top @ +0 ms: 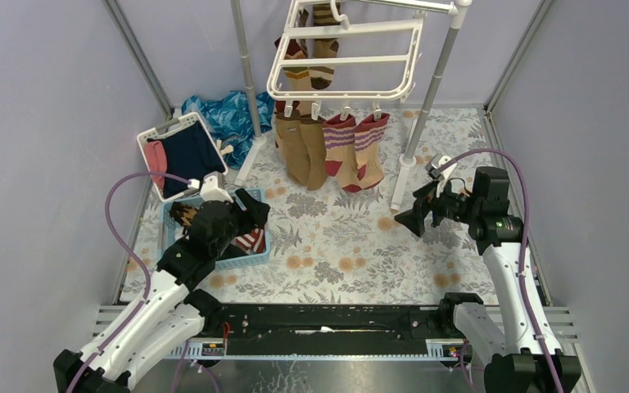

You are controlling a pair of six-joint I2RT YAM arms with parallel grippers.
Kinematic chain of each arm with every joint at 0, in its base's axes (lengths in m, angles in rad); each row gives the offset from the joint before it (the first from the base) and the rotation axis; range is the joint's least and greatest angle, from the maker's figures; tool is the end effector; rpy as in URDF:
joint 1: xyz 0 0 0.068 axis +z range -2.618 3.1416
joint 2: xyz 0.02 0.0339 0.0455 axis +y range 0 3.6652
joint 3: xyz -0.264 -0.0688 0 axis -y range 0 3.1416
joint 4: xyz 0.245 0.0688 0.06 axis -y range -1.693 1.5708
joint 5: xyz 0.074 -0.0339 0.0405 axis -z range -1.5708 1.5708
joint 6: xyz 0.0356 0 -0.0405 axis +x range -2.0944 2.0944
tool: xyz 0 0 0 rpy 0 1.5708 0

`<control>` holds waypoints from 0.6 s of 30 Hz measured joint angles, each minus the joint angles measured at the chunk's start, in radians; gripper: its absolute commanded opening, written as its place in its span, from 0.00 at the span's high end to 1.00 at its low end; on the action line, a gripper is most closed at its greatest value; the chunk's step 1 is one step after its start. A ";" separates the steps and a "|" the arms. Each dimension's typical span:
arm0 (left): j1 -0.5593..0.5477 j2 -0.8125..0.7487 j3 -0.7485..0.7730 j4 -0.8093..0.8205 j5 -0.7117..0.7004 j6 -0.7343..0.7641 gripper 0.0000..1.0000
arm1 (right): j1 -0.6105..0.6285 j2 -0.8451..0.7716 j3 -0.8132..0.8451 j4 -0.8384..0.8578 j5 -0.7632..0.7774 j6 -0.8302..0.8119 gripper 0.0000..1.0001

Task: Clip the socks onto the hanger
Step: Pick up the sock from the bin.

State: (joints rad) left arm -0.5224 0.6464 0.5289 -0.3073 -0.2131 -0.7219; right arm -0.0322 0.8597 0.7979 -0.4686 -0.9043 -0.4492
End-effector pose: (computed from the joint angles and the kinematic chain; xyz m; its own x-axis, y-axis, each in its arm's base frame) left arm 0.1413 -0.0727 0.2585 -0.4800 -0.4689 -0.7414 0.0047 0.8438 -0.5367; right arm 0.1796 0.0222 0.3097 -0.1698 -0.2631 -0.9497 -0.8121 0.5833 -0.0164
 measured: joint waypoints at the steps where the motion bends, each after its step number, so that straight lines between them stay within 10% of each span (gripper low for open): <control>1: 0.000 0.013 0.016 -0.011 -0.013 0.000 0.27 | 0.000 0.002 0.000 -0.002 0.003 0.000 0.00; 18: 0.000 0.091 0.129 -0.342 -0.311 -0.203 0.40 | 0.061 0.010 0.000 -0.013 0.032 -0.001 0.00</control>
State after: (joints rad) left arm -0.5224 0.7372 0.6582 -0.6495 -0.5243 -0.9245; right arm 0.0288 0.8700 0.7979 -0.4812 -0.8726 -0.4500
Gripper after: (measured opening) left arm 0.624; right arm 0.994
